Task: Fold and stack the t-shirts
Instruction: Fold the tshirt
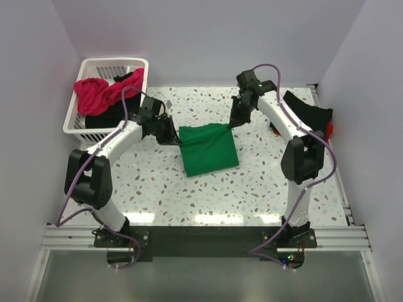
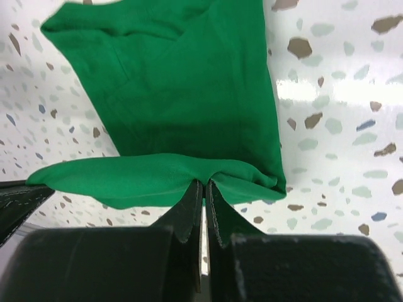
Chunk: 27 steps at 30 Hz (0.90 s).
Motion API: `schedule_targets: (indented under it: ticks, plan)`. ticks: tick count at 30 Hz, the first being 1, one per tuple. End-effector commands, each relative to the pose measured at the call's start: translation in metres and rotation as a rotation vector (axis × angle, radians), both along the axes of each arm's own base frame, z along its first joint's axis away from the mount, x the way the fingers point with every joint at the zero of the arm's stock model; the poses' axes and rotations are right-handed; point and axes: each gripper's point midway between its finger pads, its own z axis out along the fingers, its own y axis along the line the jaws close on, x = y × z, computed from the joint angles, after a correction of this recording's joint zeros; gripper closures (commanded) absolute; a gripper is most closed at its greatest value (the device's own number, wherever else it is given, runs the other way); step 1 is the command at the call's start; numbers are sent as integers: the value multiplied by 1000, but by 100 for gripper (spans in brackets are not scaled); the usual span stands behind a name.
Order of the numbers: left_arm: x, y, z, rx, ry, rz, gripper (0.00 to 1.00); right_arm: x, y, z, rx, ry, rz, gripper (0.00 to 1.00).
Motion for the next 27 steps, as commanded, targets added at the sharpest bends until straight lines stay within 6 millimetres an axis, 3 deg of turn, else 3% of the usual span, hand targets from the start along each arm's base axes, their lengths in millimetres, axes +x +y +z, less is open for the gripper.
schedule_targets:
  ticks: [1,2,5,14,22,23,24,25,26,27]
  plan:
    - [30,-1,17,-38,-85,-28,100,26,-4,16,6,-68,-6,100]
    - [34,1,11,-39,-73,-24,100,32,-6,7,2,-49,-12,100]
    - [48,4,5,-41,-63,-14,100,47,-5,7,12,-66,-13,100]
    - [90,10,-17,-33,-59,16,100,85,1,-19,27,-78,-26,100]
    - [130,21,-10,-3,-133,128,100,118,5,-26,40,-154,-73,100]
    - [139,21,-10,-7,-158,143,97,123,7,-30,43,-159,-77,100]
    - [148,19,-2,-25,-184,156,83,131,9,-25,58,-190,-84,100]
    - [155,19,2,-32,-200,165,50,135,11,-25,74,-203,-82,85]
    - [164,19,6,-33,-230,180,42,143,15,-20,97,-238,-81,50]
    - [172,16,15,-46,-256,186,38,145,16,-19,111,-244,-76,39]
